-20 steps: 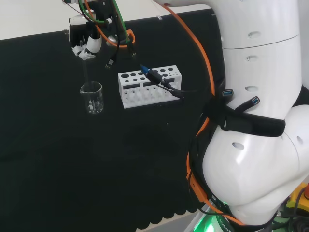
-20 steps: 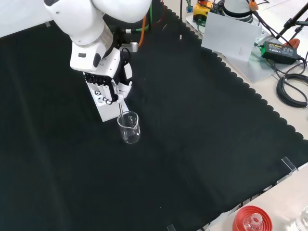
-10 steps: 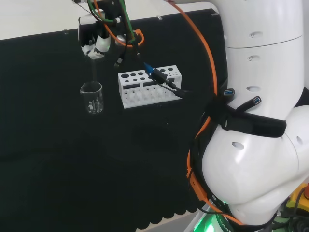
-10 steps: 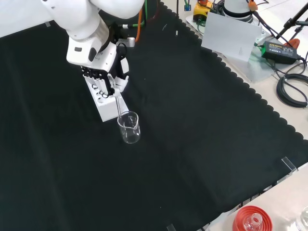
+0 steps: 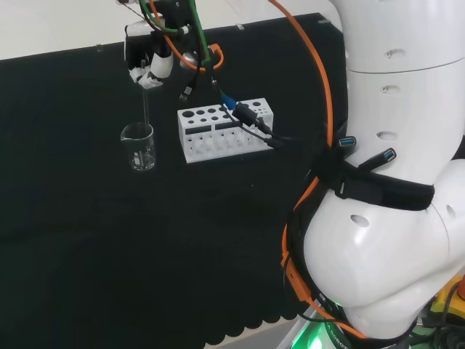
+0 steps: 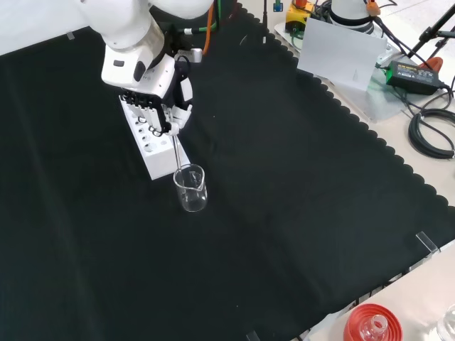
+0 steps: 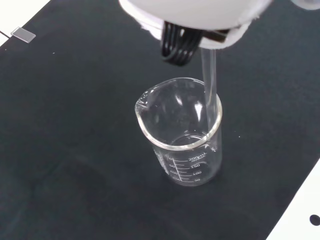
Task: Stir in the beaker to the left of the white test tube rack with the glass rod.
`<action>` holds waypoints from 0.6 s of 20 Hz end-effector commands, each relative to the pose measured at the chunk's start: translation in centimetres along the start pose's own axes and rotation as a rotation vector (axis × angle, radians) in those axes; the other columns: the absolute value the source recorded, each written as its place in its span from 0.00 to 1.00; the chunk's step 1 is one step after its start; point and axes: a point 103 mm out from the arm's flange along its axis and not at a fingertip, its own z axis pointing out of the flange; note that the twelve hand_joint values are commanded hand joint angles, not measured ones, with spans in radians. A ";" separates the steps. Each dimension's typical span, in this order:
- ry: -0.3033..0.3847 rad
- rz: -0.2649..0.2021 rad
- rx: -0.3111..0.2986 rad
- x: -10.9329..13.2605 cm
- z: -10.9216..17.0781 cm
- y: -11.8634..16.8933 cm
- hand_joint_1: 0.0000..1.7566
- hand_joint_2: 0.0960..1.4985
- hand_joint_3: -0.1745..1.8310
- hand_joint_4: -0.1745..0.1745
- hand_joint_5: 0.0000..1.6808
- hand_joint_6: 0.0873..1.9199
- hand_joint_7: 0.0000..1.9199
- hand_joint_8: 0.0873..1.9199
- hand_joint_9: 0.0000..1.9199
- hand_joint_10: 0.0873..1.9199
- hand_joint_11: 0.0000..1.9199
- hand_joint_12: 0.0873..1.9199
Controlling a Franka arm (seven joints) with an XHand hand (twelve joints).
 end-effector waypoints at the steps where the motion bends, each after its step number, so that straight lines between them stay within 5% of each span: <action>1: 0.000 -0.024 0.014 2.9 0.9 0.4 0.75 0.39 0.47 0.00 0.67 0.38 0.67 0.44 0.85 0.27 0.79 0.35; 12: -0.017 -0.030 0.023 4.6 0.7 1.0 0.75 0.38 0.47 0.00 0.67 0.37 0.67 0.44 0.85 0.27 0.79 0.35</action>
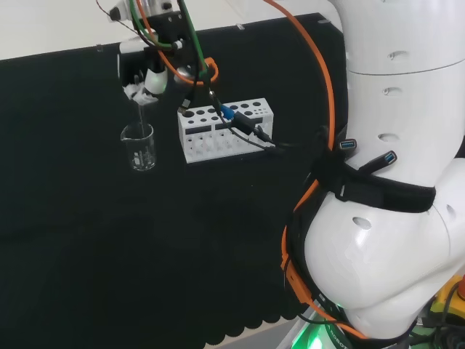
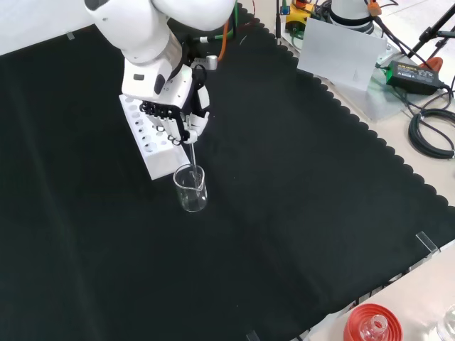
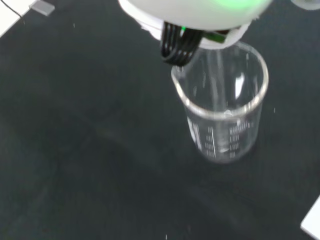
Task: Stir in the beaker to the left of the white test tube rack with the glass rod.
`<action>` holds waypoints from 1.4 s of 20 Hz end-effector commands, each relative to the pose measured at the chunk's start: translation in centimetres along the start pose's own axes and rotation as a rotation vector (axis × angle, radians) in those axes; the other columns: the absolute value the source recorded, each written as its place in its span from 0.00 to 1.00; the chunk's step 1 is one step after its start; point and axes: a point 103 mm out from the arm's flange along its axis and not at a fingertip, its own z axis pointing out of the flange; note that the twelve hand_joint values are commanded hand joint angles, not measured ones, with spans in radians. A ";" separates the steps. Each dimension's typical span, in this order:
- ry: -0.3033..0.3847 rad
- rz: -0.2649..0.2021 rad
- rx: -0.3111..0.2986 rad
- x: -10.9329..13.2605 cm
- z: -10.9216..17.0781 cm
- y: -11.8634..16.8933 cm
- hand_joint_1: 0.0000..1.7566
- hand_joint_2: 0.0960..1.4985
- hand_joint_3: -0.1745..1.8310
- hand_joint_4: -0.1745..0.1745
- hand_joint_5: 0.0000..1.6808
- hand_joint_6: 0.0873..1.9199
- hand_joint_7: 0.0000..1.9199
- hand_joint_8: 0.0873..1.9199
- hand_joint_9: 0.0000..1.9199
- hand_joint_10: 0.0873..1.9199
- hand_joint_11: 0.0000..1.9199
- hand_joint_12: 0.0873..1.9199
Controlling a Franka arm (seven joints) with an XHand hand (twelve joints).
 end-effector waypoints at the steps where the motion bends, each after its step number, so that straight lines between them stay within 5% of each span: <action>1: -0.024 -0.014 -0.015 2.3 -1.3 0.9 0.75 0.38 0.47 0.00 0.67 0.37 0.67 0.44 0.85 0.27 0.79 0.35; 28: -0.049 -0.041 -0.036 3.1 -2.6 0.2 0.75 0.38 0.47 0.00 0.67 0.37 0.68 0.44 0.85 0.26 0.79 0.35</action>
